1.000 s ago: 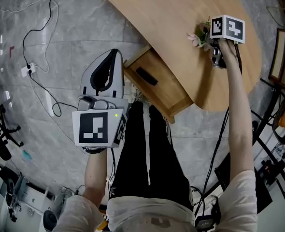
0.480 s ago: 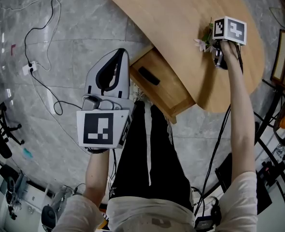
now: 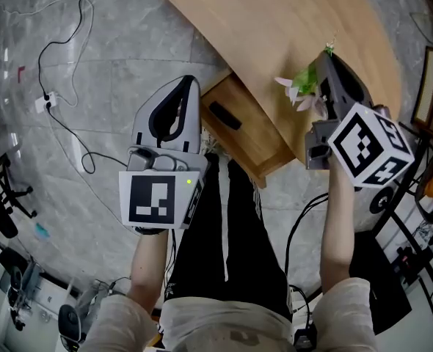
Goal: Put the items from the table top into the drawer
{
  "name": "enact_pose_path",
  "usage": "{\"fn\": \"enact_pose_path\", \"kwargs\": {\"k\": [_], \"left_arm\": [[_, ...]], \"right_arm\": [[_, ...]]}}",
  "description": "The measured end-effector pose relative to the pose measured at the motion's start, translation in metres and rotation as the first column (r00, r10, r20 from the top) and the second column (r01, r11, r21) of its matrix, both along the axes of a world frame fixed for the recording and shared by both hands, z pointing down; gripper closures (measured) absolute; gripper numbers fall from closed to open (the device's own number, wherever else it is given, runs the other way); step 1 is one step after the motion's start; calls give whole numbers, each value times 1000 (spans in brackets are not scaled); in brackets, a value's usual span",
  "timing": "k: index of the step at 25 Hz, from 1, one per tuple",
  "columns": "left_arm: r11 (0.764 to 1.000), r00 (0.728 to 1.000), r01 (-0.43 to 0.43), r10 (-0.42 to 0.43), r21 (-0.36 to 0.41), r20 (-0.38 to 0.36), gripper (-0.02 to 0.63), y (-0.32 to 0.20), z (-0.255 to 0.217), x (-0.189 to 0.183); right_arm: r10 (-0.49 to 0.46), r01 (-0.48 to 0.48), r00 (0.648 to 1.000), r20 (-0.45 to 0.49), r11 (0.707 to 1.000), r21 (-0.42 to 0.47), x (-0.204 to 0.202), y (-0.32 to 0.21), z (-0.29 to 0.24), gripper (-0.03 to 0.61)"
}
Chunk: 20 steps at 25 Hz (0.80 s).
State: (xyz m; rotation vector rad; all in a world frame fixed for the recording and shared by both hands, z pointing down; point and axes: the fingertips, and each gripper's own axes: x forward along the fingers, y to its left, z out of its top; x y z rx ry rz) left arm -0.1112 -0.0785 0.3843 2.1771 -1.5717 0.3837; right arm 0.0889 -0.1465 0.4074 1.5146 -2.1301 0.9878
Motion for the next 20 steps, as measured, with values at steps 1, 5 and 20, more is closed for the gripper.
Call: {"fn": "enact_pose_path", "kwargs": {"k": [1, 5, 20], "left_arm": [[1000, 1000, 0, 0, 3, 0, 606, -1, -1, 2], [1000, 1000, -6, 6, 16, -3, 606, -6, -5, 7], [999, 999, 41, -40, -22, 20, 606, 1, 12, -5]], "right_arm": [[2, -2, 1000, 5, 1000, 18, -5, 10, -10, 549], [-1, 0, 1000, 24, 999, 45, -21, 36, -27, 551], [-335, 328, 929, -155, 942, -72, -106, 92, 55, 551]]}}
